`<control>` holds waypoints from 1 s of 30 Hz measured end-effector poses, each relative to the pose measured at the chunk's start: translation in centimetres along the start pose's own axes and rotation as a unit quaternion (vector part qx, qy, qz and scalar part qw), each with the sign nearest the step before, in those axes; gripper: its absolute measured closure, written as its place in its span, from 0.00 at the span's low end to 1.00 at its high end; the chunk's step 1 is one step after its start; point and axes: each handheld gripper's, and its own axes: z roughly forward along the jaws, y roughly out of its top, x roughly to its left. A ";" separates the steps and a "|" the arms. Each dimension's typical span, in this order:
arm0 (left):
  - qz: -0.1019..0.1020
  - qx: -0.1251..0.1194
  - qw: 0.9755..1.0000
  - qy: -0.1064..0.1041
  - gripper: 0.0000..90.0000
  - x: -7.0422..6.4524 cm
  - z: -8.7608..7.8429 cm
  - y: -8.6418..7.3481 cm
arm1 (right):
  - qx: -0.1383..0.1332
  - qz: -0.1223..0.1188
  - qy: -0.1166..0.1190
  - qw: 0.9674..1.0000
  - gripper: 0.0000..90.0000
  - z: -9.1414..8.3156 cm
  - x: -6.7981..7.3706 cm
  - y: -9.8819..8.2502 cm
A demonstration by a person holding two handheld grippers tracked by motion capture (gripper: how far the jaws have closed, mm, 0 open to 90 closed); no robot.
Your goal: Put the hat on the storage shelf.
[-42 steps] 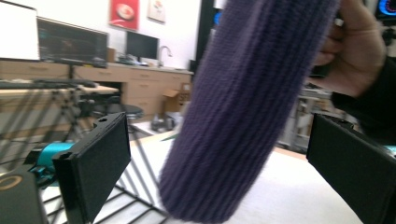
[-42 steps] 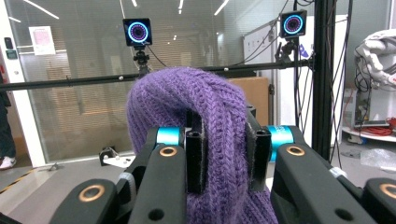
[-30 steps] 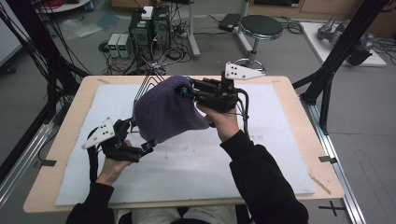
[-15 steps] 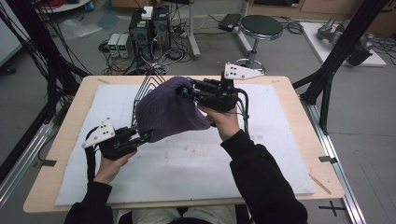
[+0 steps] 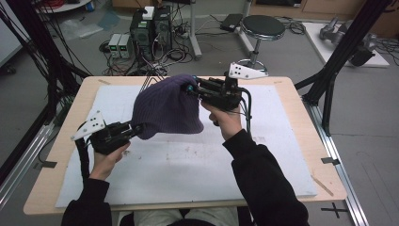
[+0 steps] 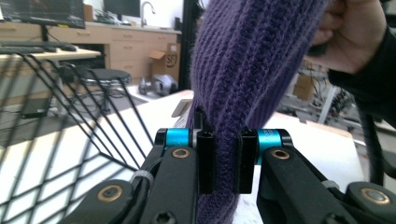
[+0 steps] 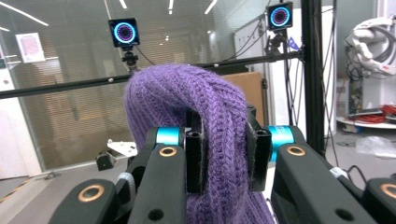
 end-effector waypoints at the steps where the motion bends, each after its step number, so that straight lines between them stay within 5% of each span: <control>1: -0.001 -0.001 1.000 0.006 0.92 0.3 0.1 0.2 | 0.000 0.000 -0.001 1.000 0.83 0.0 0.0 0.1; 7: -0.006 -0.004 1.000 0.003 0.92 0.9 0.3 0.9 | 0.003 -0.014 -0.013 1.000 0.83 0.6 -0.3 1.1; 15: -0.011 0.003 1.000 -0.012 0.92 2.3 0.8 3.7 | -0.001 -0.023 -0.034 0.999 0.83 1.5 -0.5 3.4; 22: -0.006 0.016 1.000 -0.004 0.92 3.4 0.9 7.1 | -0.012 -0.020 -0.057 0.998 0.83 2.2 -1.2 5.1; 30: -0.016 0.011 1.000 0.017 0.92 4.4 1.2 9.1 | -0.024 -0.011 -0.079 0.997 0.83 2.7 -2.0 6.1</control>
